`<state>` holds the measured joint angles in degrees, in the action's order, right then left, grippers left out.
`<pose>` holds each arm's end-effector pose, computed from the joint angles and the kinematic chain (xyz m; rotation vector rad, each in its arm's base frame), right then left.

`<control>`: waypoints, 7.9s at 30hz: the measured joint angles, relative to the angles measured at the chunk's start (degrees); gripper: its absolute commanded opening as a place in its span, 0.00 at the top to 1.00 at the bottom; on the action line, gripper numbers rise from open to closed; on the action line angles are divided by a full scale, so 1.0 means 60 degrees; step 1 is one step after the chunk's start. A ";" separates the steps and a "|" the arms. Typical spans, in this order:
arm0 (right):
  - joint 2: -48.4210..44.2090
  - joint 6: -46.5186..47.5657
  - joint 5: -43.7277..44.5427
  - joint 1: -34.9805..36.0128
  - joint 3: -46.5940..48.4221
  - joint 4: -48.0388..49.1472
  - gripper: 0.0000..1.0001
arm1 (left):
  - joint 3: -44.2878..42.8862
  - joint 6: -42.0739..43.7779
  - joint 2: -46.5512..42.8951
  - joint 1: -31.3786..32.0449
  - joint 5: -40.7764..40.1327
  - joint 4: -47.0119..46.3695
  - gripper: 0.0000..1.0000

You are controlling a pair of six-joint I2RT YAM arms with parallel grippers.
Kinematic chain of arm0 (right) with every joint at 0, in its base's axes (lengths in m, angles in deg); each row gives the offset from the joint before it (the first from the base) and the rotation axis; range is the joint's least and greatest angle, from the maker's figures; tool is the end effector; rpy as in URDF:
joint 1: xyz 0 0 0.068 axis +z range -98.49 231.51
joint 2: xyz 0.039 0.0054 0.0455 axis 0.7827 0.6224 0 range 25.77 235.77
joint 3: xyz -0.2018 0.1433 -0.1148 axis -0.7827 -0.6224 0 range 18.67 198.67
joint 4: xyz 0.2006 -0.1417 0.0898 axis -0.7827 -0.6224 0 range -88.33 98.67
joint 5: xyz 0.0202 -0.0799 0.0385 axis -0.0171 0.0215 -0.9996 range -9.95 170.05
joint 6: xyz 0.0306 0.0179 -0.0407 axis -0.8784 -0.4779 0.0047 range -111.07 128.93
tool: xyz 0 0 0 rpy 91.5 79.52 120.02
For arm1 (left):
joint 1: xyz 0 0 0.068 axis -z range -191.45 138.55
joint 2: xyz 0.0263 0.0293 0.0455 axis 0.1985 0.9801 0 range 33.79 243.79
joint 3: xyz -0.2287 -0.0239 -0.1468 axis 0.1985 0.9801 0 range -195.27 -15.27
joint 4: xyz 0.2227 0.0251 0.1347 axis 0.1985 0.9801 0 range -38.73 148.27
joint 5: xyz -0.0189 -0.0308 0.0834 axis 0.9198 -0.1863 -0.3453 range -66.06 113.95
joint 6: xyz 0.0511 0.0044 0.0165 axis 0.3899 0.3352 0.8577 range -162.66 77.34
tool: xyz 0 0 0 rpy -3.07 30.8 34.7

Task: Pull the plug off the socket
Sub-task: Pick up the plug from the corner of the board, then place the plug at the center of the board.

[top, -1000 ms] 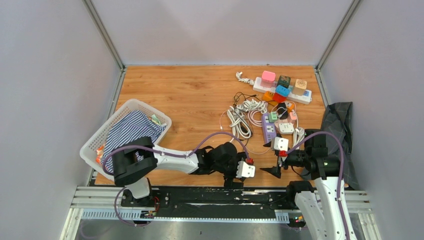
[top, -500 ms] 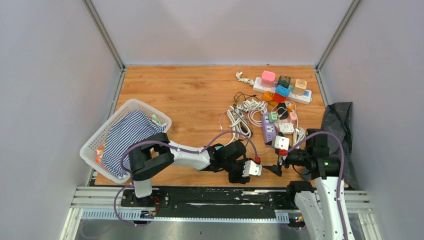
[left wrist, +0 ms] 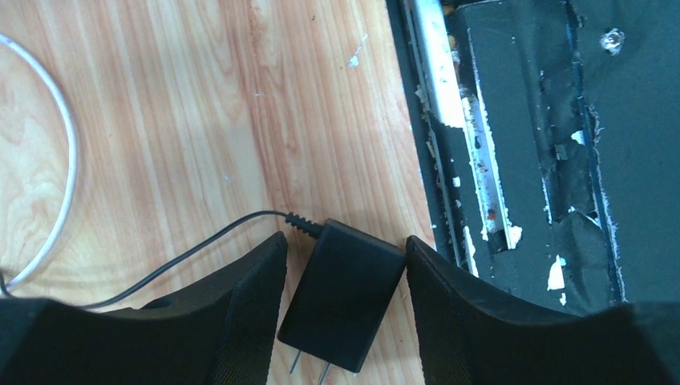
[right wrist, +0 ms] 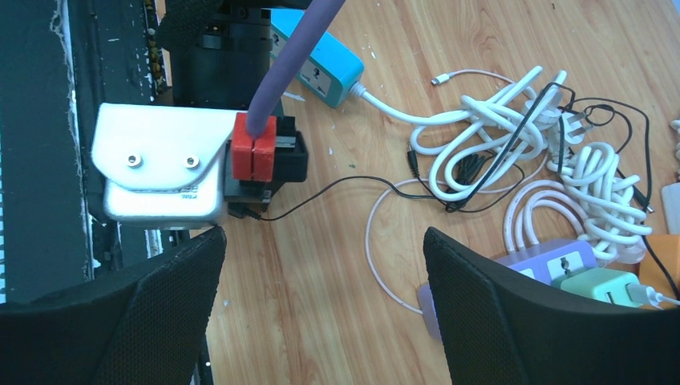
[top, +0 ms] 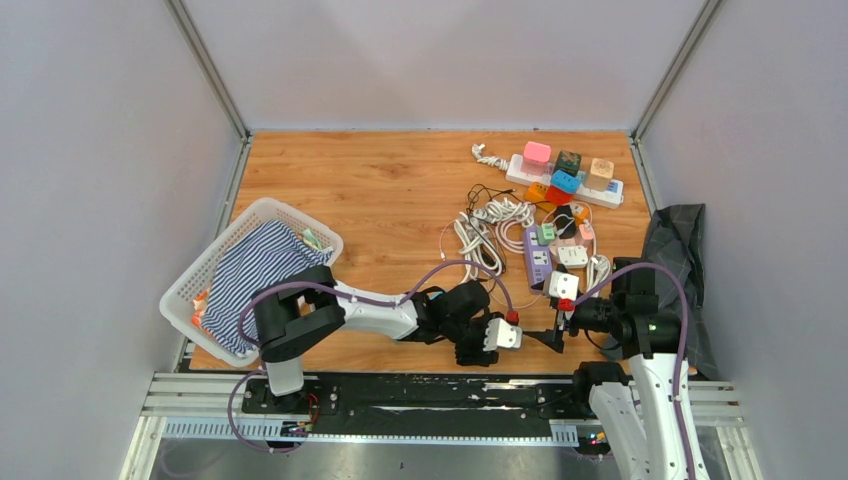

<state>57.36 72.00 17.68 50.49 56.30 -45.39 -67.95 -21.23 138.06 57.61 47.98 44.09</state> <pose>0.0936 0.0299 0.2699 -1.3703 1.4141 0.5936 0.1153 -0.3417 0.1401 1.8794 1.5568 -0.8860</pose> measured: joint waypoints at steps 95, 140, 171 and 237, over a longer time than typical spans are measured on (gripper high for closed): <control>-0.0375 0.0171 -0.0109 -0.0219 0.0000 -0.0386 0.06 | -0.6393 -0.6346 -0.5016 -0.4940 -0.2182 0.3413 1.00; -0.0441 0.0215 -0.0113 -0.0280 0.0000 -0.0459 0.06 | -0.9202 -0.8189 -0.3974 -0.7501 -0.1858 0.4091 1.00; -0.0441 0.0251 -0.0117 -0.0357 0.0000 -0.0503 0.05 | -0.9012 -0.7712 -0.3552 -0.8830 -0.2084 0.4736 1.00; -0.0452 0.0929 -0.0535 -0.0481 -0.0164 -0.0758 0.05 | -0.8167 -0.5380 0.1446 -1.1071 -0.2386 0.6193 0.00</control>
<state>54.65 77.57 14.47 47.60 55.32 -49.94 -116.96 -53.52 146.74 -8.81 33.66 81.25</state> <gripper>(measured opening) 0.949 0.996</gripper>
